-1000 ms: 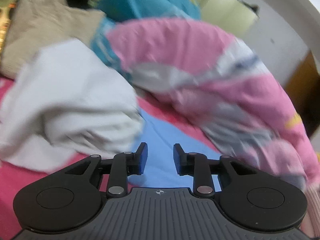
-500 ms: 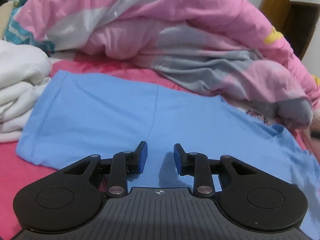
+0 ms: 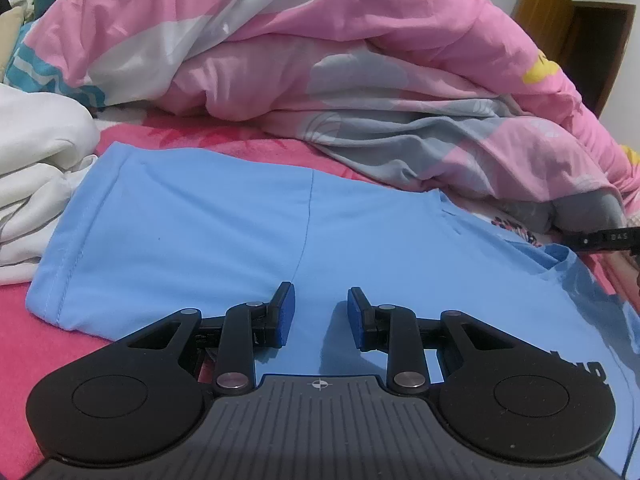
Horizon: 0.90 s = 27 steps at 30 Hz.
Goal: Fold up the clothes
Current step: 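Grasp the shirt collar edge with the right gripper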
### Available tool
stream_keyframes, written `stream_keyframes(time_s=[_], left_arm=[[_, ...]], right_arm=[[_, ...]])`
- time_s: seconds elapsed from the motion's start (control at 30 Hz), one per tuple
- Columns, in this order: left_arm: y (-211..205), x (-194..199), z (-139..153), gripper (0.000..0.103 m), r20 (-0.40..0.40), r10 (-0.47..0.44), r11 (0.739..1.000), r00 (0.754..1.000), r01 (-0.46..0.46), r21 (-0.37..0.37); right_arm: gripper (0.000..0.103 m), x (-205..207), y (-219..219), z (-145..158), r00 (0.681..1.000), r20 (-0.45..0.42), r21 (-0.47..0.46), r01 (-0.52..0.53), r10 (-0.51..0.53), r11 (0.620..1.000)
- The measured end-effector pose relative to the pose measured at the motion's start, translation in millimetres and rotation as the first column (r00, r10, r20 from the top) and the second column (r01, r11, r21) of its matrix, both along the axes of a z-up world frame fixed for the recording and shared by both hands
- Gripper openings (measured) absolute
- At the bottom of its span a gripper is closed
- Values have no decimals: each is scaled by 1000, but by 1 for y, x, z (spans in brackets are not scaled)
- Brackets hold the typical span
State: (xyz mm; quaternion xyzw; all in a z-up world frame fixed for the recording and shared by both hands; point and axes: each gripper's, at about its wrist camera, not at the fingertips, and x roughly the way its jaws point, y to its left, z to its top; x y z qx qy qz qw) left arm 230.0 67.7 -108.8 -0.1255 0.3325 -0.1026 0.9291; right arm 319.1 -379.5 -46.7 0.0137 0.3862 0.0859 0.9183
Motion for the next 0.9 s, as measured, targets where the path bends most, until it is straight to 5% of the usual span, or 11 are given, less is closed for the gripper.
stream_keyframes(time_s=[0.3,0.7,0.8,0.87,0.9], left_arm=[[-2,-2,0,29,8,0,1000,1000,0,13],[-3,-2,-1,29,12,-1,1000,1000,1,17],[-3,-2,-1,29,13,-2,1000,1000,2,19],[-3,-3,-1,29,14,-3,1000,1000,2,20],[-3,-3,-1,29,15,-3,1000,1000,2,20]], right_arm=[[40,-1,21,-14,988,-53,-80,-151,147,985],[39,13,42,-25,972,-86,-165,-232,220,959],[32,12,44,-27,970,-90,-169,-239,227,956],[10,8,49,-27,969,-75,-185,-246,236,951],[9,6,53,-27,970,-63,-204,-242,234,949]])
